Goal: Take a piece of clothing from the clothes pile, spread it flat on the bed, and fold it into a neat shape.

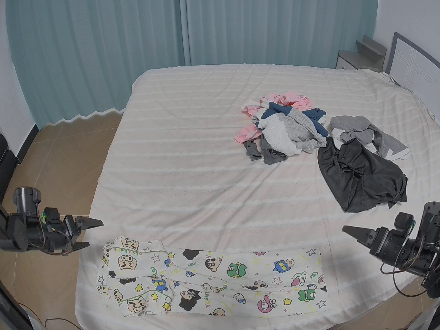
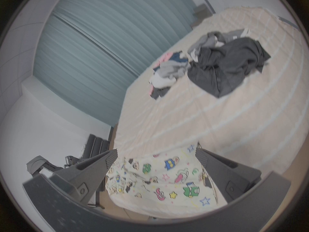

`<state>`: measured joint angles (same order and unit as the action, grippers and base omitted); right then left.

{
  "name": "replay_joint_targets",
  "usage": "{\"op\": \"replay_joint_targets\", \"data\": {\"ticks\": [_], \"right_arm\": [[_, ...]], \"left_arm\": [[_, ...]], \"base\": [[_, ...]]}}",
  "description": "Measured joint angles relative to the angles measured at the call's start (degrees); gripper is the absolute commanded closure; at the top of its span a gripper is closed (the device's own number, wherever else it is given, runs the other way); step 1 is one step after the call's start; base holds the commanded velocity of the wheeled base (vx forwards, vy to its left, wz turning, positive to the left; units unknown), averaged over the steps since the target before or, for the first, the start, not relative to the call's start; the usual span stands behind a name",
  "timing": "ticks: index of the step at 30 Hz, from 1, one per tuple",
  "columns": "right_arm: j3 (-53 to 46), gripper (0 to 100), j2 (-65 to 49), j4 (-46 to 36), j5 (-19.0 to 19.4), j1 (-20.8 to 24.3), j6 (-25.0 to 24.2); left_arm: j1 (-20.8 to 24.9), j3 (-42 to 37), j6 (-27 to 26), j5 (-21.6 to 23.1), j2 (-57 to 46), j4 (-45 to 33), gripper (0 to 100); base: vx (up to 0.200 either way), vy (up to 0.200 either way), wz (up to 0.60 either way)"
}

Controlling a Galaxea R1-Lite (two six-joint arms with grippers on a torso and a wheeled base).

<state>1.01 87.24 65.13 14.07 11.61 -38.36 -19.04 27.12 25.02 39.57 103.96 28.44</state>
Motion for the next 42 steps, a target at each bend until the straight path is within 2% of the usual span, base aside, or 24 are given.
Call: {"op": "replay_joint_targets", "data": {"ticks": [7,12,18,23,29,42], "right_arm": [[0.0,0,12.9,-0.5,1.5,1.7,1.3],[0.5,0,24.8,5.8,1.7,2.8,2.2],[0.6,0,38.9,21.2,1.2,4.5,3.8],[0.2,0,45.0,22.9,0.2,5.0,6.8],[0.0,0,47.0,22.7,-1.9,4.9,8.0],[0.0,0,45.0,22.7,-2.2,4.3,10.4]], "left_arm": [[-3.8,-11.2,1.8,11.0,-7.0,4.6,0],[-7.6,-15.1,0.9,17.0,-9.0,7.3,0],[-12.2,-17.3,-6.5,25.0,-5.5,10.4,0],[-15.4,-17.8,-13.4,30.9,0.4,12.1,0],[-16.9,-17.5,-14.0,31.6,4.6,12.5,0],[-17.1,-17.1,-14.1,31.6,6.7,12.5,0]], "base": [[0.0,0.0,0.0],[0.0,0.0,0.0],[0.0,0.0,0.0],[0.0,0.0,0.0],[0.0,0.0,0.0],[0.0,0.0,0.0]]}}
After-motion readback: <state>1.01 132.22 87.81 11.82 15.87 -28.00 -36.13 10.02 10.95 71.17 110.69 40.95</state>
